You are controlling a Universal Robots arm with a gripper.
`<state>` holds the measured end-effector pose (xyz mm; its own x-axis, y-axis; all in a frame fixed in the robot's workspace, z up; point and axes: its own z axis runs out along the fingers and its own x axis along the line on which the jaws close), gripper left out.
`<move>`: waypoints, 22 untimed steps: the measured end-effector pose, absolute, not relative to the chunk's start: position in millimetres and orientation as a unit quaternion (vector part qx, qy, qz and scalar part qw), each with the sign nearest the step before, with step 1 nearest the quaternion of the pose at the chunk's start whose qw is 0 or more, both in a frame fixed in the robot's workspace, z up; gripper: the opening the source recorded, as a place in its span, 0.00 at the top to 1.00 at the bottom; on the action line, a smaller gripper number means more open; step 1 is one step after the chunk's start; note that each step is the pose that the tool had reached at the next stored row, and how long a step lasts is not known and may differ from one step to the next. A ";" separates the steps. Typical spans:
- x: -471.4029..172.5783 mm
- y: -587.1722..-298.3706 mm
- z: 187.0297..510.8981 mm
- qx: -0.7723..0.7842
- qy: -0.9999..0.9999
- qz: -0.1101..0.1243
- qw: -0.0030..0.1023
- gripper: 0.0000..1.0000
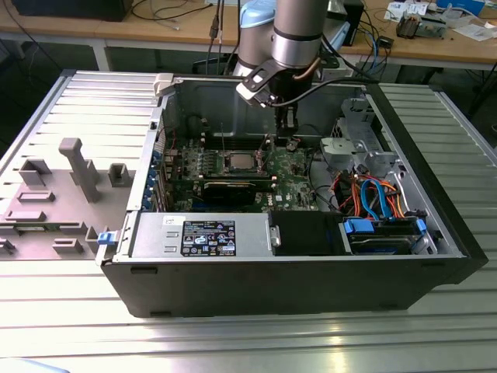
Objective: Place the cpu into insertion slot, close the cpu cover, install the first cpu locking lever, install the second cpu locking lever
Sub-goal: 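Close the cpu cover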
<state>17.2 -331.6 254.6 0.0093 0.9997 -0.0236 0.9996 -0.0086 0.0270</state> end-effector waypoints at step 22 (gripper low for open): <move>11.8 -331.6 254.6 0.710 0.704 0.001 0.018 0.89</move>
